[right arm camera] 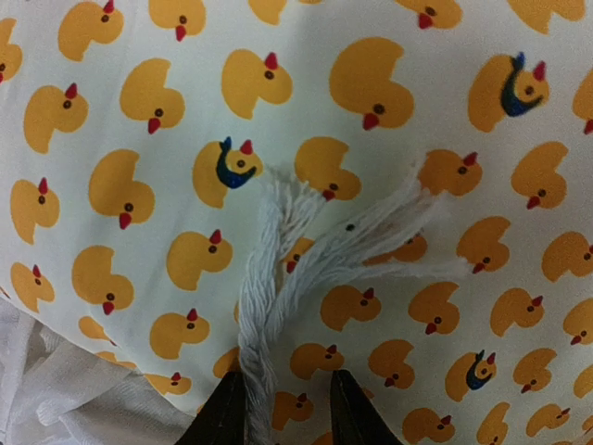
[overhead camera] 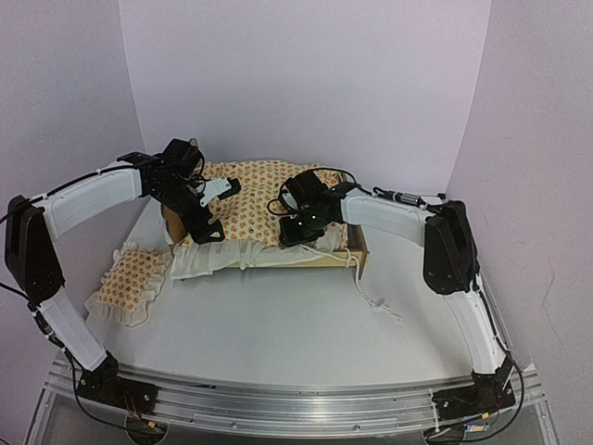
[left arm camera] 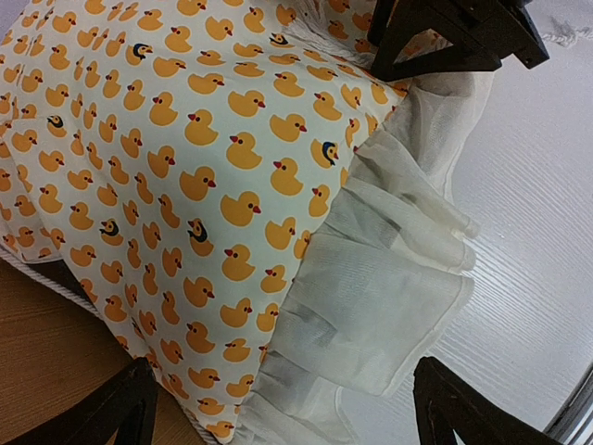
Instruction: Set up the pet bed
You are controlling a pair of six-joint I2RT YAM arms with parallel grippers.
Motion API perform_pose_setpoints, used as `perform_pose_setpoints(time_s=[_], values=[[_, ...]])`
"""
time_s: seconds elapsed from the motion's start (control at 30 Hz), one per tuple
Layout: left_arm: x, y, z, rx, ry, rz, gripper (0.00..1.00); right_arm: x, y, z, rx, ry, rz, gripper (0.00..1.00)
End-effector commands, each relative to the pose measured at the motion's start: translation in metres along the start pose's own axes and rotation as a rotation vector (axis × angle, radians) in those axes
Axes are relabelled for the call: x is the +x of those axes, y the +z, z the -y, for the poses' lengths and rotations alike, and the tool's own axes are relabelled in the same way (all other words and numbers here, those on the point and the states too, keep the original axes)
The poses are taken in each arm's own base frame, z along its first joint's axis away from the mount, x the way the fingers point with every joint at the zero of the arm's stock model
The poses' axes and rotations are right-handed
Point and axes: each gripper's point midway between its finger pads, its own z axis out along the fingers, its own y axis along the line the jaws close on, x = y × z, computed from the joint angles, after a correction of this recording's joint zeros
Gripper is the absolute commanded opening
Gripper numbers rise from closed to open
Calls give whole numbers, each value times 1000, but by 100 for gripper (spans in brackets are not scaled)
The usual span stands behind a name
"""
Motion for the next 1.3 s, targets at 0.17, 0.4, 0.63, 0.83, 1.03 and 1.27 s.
perform_pose_setpoints(time_s=[0.17,0.4,0.63,0.83,1.03,1.27], values=[[-3,6,0,0,-14,18,95,-14,-7,-15,-52,11,29,2],[-2,19,0,10,-14,14,95,-51,-72,-22,-62,6,148,0],[-6,32,-5,0,-7,22,95,-60,-125,-31,-111,11,199,0],[-6,40,-9,-13,-2,18,95,-23,-167,-48,-258,8,132,0],[-8,42,-10,-16,-17,27,95,103,-166,5,-112,169,-68,0],[-9,45,-10,-8,-24,25,95,180,-161,90,192,463,-94,24]])
